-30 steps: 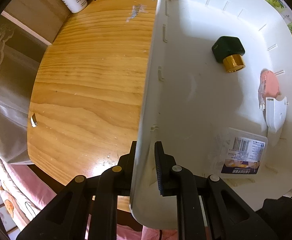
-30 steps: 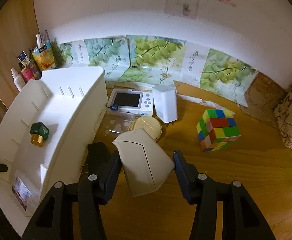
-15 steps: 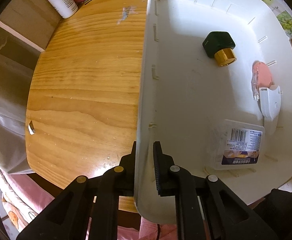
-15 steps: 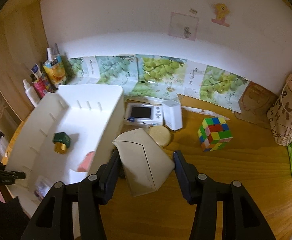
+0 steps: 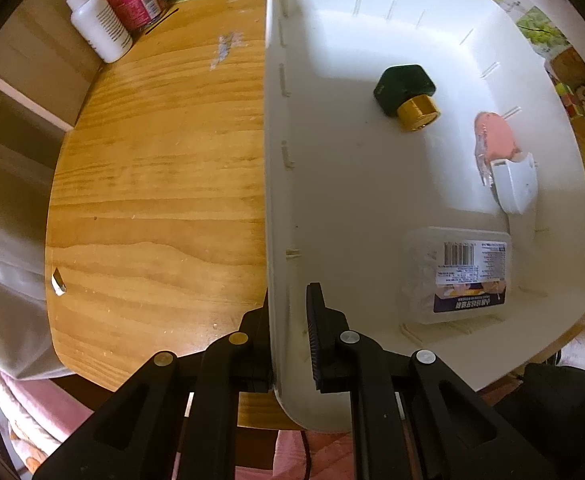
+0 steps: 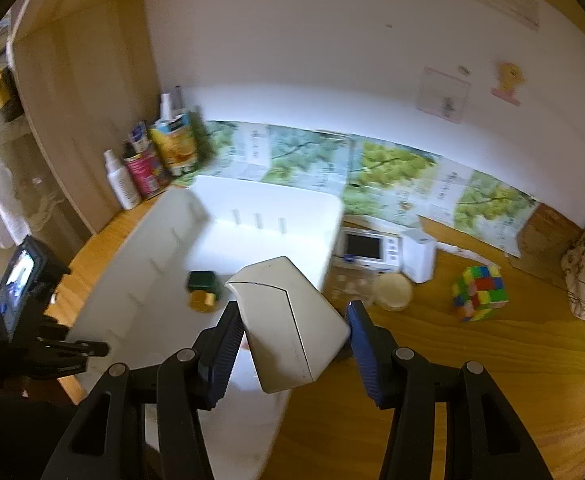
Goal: Organize rigid objects
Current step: 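Carry the cream case into the white tray and release it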
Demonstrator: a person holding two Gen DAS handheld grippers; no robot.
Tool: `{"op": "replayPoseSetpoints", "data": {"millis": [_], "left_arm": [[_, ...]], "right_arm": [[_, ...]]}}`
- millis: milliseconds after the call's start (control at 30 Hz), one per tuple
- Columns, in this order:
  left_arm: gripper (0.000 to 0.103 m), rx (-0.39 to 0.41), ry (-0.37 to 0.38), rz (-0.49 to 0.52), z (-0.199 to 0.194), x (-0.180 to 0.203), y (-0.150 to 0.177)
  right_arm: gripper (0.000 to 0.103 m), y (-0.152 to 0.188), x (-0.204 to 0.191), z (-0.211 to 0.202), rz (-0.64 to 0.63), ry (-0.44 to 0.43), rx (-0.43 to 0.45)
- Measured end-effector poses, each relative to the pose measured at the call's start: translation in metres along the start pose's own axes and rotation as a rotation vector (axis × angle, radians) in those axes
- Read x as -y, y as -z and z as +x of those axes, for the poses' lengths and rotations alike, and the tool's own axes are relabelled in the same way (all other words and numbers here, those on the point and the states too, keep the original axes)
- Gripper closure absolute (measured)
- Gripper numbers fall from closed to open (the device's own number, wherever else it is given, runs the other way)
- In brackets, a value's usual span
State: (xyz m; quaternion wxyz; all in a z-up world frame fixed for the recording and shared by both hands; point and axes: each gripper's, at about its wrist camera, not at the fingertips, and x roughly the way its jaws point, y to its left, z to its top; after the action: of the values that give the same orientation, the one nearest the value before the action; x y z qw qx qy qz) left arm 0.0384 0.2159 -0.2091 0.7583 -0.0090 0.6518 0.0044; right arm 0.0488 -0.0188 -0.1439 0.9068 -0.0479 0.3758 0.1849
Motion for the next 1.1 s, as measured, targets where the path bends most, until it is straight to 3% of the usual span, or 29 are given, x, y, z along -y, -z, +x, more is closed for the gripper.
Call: {"op": "replayPoseSetpoints", "data": {"millis": [533,600,667,733,1100], "left_arm": [[0.090,0.054,0.043,0.074,-0.015,-0.009,0.024],[0.090,0.059,0.047,0.077,-0.015,-0.010,0.024],[0.090,0.062,0.049,0.079,-0.015,-0.010,0.025],[0.090,0.065,0.047,0.080,-0.015,-0.009,0.026],[0.090,0.083,0.017,0.056,-0.019,-0.005,0.030]], "right_arm": [[0.050,0.014,-0.060,0.005,-0.051,-0.057,-0.062],[0.049,0.016,-0.063,0.005,-0.054,-0.070,-0.067],[0.039,0.018,-0.066,0.005,-0.052,-0.081,-0.069],[0.035,0.020,-0.068,0.003,-0.042,-0.091,-0.064],[0.035,0.029,-0.057,-0.004,-0.018,-0.052,-0.033]]}}
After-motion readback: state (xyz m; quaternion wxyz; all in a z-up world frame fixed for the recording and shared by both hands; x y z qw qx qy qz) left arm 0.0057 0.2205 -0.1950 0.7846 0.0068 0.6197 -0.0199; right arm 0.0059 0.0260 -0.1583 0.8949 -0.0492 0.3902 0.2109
